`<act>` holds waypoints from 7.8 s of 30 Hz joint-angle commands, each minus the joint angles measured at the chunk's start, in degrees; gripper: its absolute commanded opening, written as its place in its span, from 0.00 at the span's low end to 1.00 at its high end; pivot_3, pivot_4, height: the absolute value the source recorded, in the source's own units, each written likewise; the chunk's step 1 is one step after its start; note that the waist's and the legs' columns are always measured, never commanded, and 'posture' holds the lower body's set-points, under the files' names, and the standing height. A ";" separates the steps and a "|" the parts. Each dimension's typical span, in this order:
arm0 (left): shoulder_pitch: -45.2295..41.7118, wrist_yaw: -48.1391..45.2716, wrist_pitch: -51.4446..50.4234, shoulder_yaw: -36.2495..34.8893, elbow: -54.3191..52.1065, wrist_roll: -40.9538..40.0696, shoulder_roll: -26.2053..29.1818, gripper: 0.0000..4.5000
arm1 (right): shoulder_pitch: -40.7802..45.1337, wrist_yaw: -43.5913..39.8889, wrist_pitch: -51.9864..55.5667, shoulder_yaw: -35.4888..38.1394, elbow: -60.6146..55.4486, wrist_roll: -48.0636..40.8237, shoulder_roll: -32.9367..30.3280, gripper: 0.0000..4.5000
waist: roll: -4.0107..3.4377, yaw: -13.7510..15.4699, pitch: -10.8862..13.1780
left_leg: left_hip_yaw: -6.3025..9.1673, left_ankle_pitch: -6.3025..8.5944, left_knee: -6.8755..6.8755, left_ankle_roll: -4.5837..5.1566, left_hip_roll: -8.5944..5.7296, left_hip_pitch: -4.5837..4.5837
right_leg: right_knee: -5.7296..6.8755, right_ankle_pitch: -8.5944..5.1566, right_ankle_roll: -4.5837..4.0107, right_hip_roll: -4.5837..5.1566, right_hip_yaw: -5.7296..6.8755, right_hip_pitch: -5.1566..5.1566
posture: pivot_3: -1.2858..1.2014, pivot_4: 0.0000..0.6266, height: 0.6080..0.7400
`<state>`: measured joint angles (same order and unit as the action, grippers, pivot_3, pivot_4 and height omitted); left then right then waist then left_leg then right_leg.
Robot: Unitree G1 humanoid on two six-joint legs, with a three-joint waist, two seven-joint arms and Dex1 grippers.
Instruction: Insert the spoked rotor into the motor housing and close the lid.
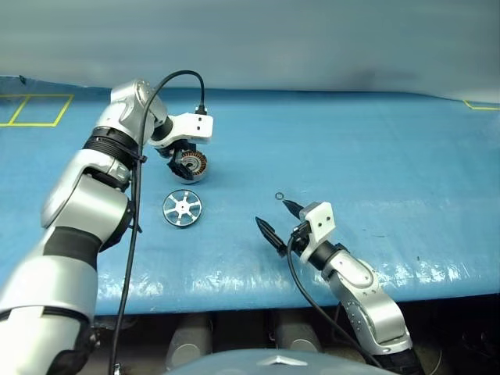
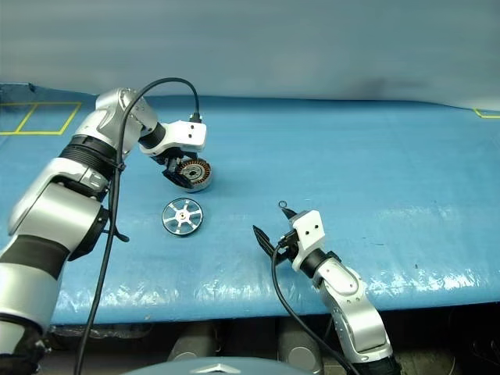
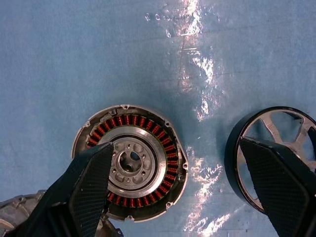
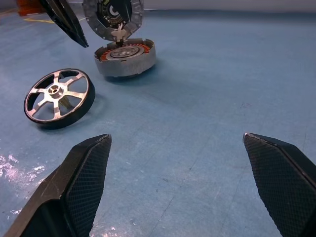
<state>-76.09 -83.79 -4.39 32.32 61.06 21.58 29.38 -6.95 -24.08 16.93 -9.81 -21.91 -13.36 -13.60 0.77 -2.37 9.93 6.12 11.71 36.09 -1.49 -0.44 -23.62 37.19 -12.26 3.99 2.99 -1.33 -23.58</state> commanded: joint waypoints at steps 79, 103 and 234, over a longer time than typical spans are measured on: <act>0.01 14.88 -5.20 0.86 11.25 10.74 -8.40 0.64 | -1.65 2.26 1.25 -0.81 -3.11 0.75 -0.71 1.00 | 0.07 0.17 0.04 | 0.06 0.02 0.96 0.03 -0.06 -0.08 | 0.72 0.05 0.10 0.00 -0.02 0.05 | 0.52 0.24 1.00; 1.80 21.79 -3.95 0.62 12.38 10.67 -9.57 0.52 | -2.23 3.16 0.71 -0.56 -3.36 1.15 -0.47 1.00 | 0.07 0.20 0.04 | 0.07 0.02 0.96 0.03 -0.06 -0.08 | 0.72 0.05 0.11 0.00 -0.02 0.05 | 0.52 0.24 1.00; 30.53 -5.33 1.99 -0.54 -70.01 -10.52 6.21 0.99 | -9.96 -6.38 -10.27 3.36 1.54 0.35 -5.49 1.00 | 0.14 0.57 0.17 | 0.04 0.02 0.96 0.07 -0.02 0.05 | 0.77 -0.24 -0.40 0.00 -0.10 0.13 | 0.52 0.24 1.00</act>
<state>-45.91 -88.85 -1.22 34.01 -6.37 12.77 34.87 -17.33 -30.12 6.78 -6.89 -18.77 -12.43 -18.81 0.92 -1.80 10.10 6.16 11.72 37.04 -1.41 -0.46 -23.57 37.96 -12.50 3.58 2.99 -1.42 -23.46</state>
